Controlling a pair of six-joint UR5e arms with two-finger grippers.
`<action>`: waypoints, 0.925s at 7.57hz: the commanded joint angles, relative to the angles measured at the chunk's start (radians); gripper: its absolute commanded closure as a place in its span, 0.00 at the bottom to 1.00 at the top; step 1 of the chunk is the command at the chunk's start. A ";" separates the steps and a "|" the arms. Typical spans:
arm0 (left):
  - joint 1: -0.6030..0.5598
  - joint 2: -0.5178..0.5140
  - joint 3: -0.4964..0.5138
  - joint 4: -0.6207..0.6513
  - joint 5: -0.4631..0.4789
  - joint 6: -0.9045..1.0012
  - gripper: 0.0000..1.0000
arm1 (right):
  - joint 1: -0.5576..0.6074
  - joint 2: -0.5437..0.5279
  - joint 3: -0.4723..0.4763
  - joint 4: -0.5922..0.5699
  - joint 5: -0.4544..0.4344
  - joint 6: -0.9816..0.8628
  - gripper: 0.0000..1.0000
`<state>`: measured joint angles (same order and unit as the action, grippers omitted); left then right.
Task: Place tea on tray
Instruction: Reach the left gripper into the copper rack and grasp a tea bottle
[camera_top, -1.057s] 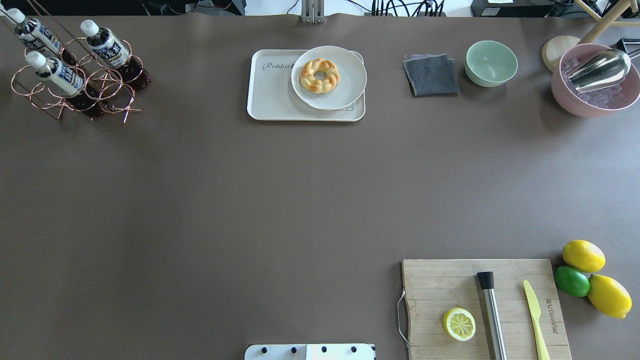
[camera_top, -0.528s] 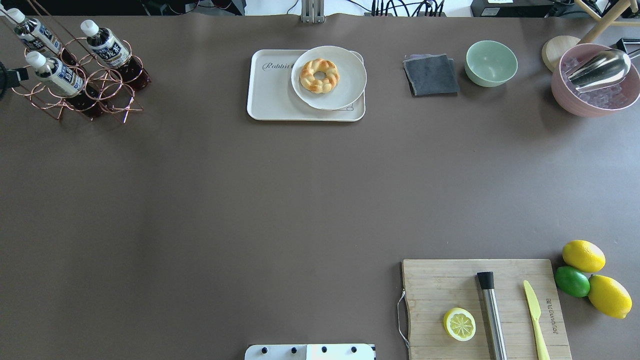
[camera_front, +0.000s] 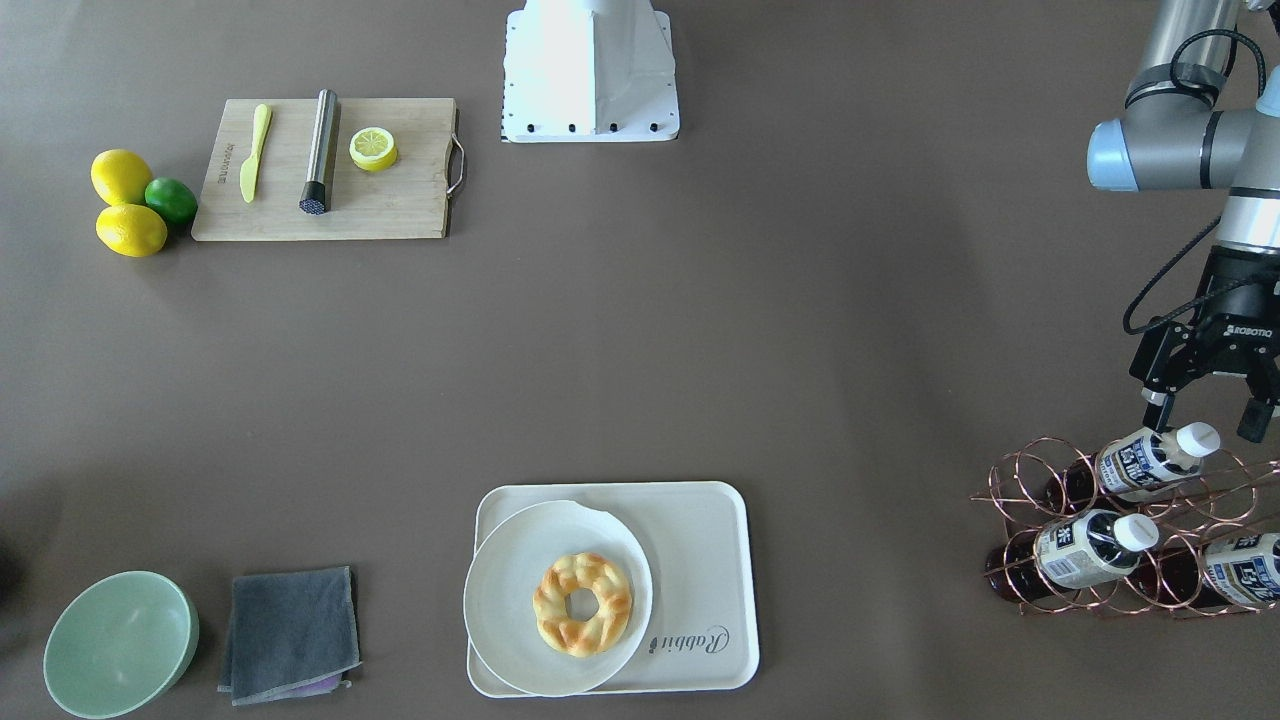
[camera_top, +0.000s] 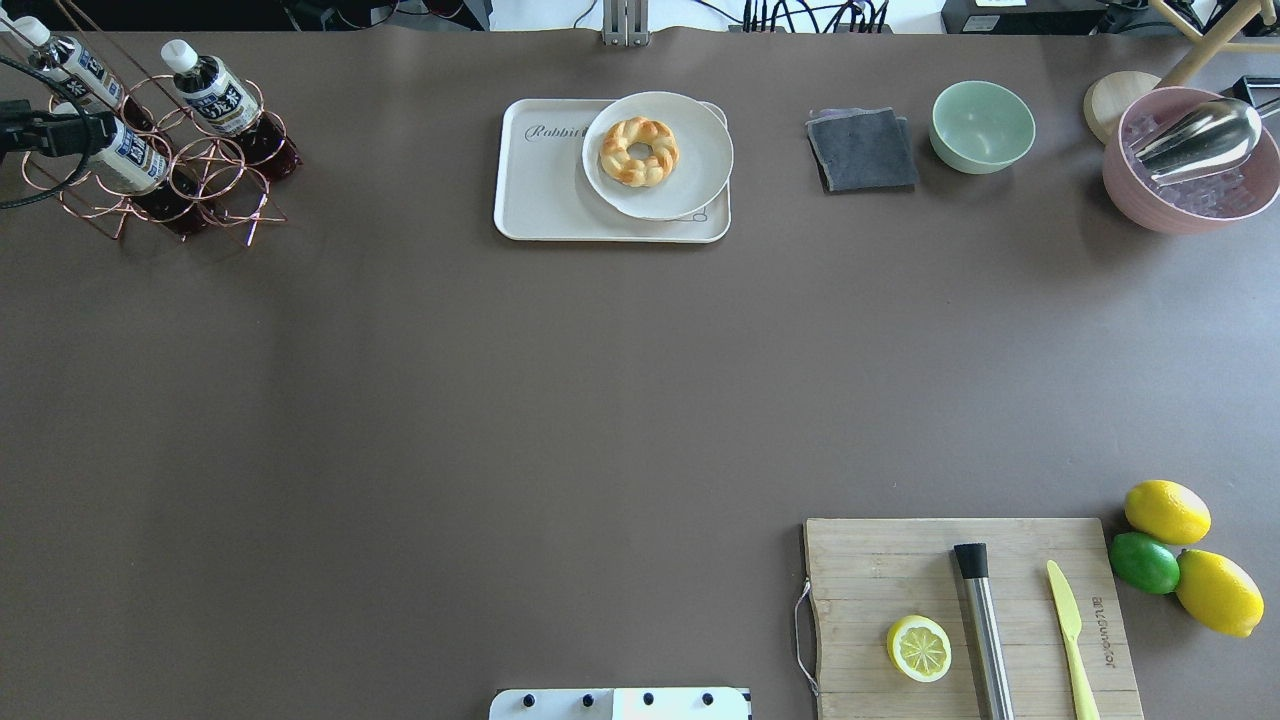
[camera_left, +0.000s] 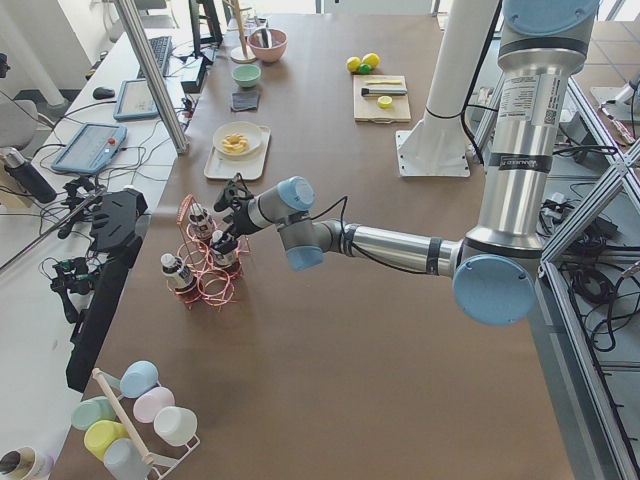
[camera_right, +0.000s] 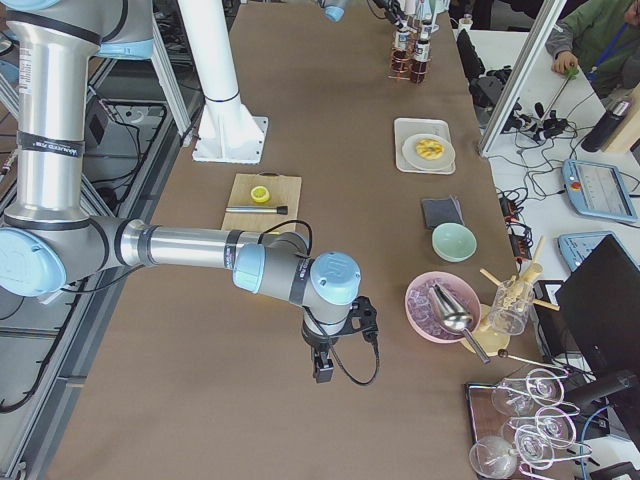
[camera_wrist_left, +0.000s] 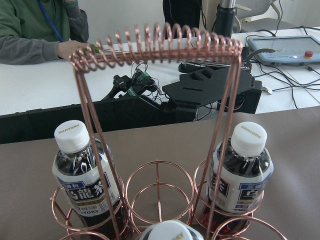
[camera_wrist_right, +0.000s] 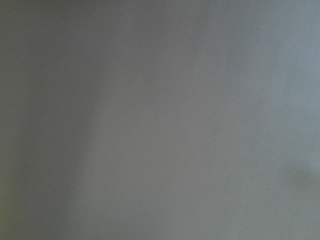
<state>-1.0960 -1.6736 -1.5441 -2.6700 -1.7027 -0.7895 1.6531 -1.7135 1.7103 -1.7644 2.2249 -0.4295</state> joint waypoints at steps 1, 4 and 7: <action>0.001 -0.035 0.048 -0.030 0.001 0.000 0.16 | -0.001 0.000 0.008 -0.001 0.001 0.000 0.00; 0.002 -0.022 0.050 -0.072 0.000 -0.004 0.21 | 0.001 0.000 0.009 0.000 0.001 0.002 0.00; 0.002 -0.006 0.048 -0.076 -0.002 0.000 0.21 | 0.001 0.000 0.014 -0.001 0.001 0.000 0.00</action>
<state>-1.0932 -1.6878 -1.4954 -2.7424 -1.7034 -0.7921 1.6536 -1.7135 1.7235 -1.7653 2.2258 -0.4292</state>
